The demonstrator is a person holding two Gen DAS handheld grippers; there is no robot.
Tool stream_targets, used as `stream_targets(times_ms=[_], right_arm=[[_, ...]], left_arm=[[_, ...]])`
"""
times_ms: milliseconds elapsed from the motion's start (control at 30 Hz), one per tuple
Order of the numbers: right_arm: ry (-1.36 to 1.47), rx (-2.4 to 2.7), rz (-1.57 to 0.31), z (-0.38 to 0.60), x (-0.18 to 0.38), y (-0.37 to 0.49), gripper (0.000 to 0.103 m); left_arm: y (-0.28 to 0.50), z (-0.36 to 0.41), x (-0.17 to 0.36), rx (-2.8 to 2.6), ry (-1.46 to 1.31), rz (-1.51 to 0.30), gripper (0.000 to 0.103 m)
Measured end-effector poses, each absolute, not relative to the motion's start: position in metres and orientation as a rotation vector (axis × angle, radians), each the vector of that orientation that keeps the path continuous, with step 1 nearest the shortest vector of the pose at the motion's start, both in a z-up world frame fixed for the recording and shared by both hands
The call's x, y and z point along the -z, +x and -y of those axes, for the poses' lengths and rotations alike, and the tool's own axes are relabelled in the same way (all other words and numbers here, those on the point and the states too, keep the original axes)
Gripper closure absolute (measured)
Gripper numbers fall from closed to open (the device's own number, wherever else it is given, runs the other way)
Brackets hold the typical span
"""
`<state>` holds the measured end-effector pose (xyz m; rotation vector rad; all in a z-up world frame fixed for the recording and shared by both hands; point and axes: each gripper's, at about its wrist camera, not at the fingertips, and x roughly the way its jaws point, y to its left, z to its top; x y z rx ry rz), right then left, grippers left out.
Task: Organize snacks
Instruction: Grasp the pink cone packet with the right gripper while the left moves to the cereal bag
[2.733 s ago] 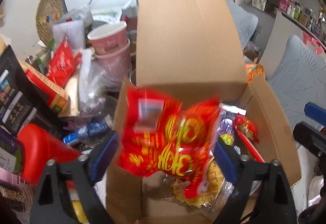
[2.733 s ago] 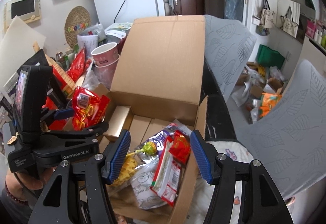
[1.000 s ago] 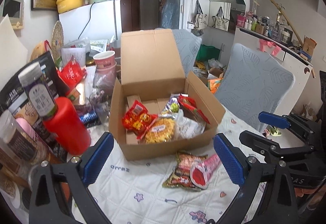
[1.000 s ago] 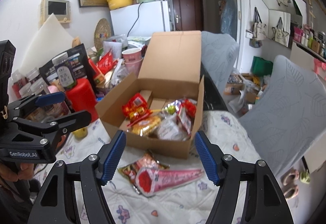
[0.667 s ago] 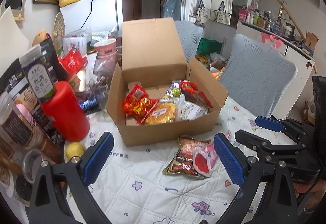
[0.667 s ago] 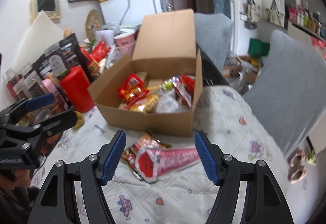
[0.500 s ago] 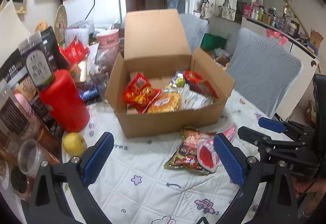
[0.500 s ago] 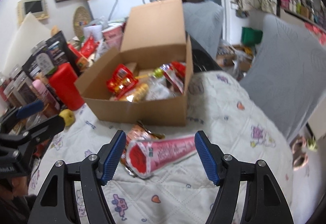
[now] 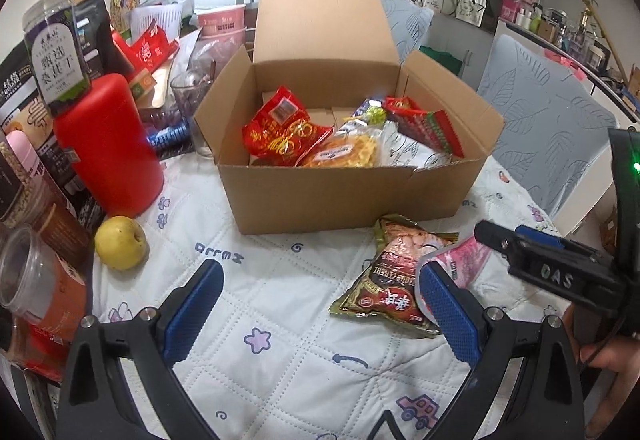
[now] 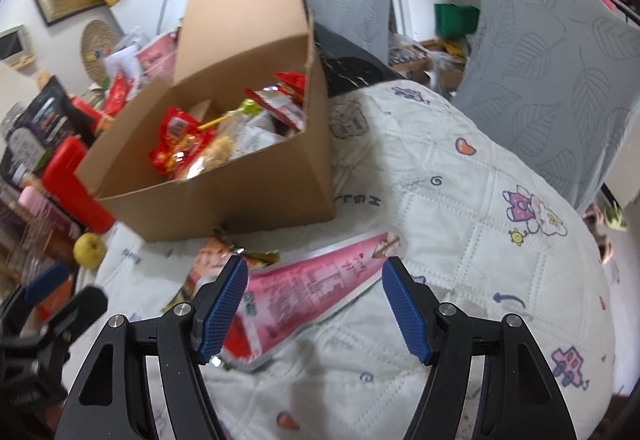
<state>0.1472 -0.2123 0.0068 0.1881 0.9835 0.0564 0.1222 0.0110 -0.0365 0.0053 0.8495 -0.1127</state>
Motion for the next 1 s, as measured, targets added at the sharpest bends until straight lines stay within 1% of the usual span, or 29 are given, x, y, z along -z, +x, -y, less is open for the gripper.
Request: stream_targets(times_ms=[167, 333, 633, 800, 1000], right_arm=[[0.179, 0.016, -0.995, 0.215, 0.004, 0.167, 0.033], [0.148, 0.025, -1.054, 0.212, 0.021, 0.179, 0.033], [0.094, -0.016, -1.063, 0.214, 0.022, 0.165, 0.033], [0.128, -0.015, -1.081, 0.216, 0.026, 0.164, 0.033], [0.137, -0.014, -1.057, 0.223, 0.017, 0.146, 0.033]], left_arm=[[0.132, -0.011, 0.040, 0.102, 0.013, -0.852, 0.003], [0.141, -0.008, 0.044, 0.103, 0.022, -0.859, 0.003], [0.143, -0.008, 0.044, 0.114, 0.025, -0.863, 0.003], [0.139, -0.007, 0.041, 0.115, 0.026, -0.854, 0.003], [0.135, -0.005, 0.037, 0.123, 0.028, -0.850, 0.003]])
